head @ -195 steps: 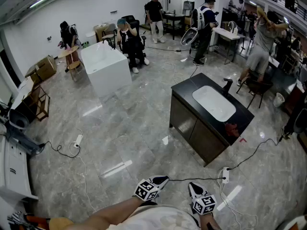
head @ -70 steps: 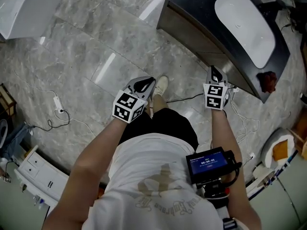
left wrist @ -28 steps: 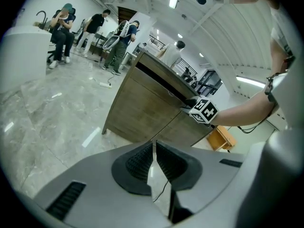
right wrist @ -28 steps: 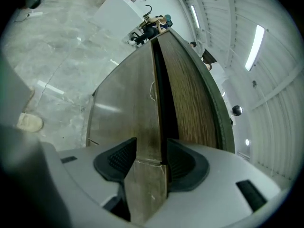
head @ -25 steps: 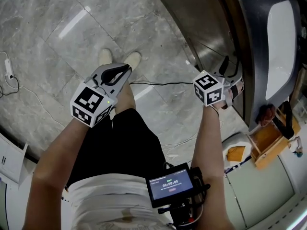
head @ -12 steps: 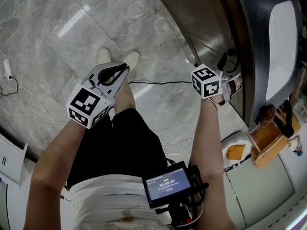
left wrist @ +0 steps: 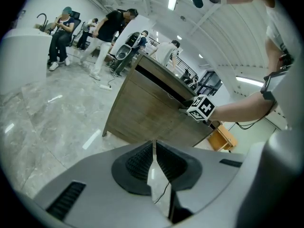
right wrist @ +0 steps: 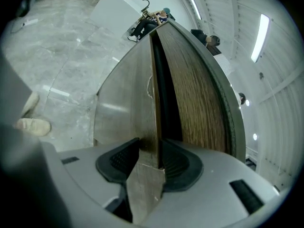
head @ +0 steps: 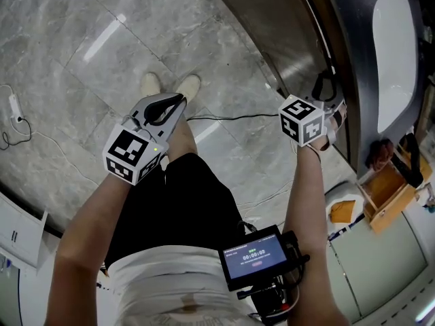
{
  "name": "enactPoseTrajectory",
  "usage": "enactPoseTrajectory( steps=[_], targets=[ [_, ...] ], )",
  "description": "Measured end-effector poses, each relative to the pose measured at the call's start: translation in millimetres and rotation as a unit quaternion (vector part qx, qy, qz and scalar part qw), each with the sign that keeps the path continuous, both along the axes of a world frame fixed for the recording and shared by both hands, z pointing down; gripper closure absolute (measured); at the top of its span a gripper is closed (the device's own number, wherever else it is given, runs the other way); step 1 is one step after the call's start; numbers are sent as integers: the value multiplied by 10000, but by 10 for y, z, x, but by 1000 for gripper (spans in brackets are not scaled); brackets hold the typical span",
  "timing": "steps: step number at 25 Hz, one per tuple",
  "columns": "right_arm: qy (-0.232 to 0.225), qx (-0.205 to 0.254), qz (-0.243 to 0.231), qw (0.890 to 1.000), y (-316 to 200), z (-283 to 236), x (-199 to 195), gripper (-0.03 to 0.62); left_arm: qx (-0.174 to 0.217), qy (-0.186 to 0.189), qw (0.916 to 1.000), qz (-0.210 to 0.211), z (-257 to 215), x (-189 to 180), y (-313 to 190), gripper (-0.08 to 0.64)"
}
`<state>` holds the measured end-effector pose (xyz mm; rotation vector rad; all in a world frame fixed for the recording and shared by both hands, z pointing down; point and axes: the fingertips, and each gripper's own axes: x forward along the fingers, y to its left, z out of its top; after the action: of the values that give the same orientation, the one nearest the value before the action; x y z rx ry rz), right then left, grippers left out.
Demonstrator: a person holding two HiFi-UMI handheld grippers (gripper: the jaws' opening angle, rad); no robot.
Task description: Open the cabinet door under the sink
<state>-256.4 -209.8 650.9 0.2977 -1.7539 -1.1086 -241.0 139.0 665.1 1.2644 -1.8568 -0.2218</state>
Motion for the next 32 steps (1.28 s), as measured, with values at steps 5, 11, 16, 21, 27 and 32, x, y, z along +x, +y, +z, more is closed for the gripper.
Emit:
enactPoseTrajectory(
  steps=[5, 11, 16, 21, 27, 32],
  targets=[
    [239, -644, -67, 9976, 52, -25, 32, 463, -27, -34, 10000, -32, -48, 11, 54, 528],
    [628, -1319, 29, 9893, 97, -46, 64, 489, -82, -112, 9999, -22, -111, 13, 100, 528],
    [837, -1835, 93, 9794, 229, -43, 138, 502, -196, -156, 9997, -45, -160, 34, 117, 528],
    [905, -2391, 225, 9665, 344, -7, 252, 508, -301, -263, 9992, -39, -338, 64, 30, 528],
    [958, -2981, 235, 9494, 535, 31, 323, 515, -682, -541, 9957, 316, -562, 163, -40, 528],
    [1033, -3230, 297, 9403, 629, -17, 396, 518, -816, -907, 9897, 744, -952, 185, -140, 528]
  ],
)
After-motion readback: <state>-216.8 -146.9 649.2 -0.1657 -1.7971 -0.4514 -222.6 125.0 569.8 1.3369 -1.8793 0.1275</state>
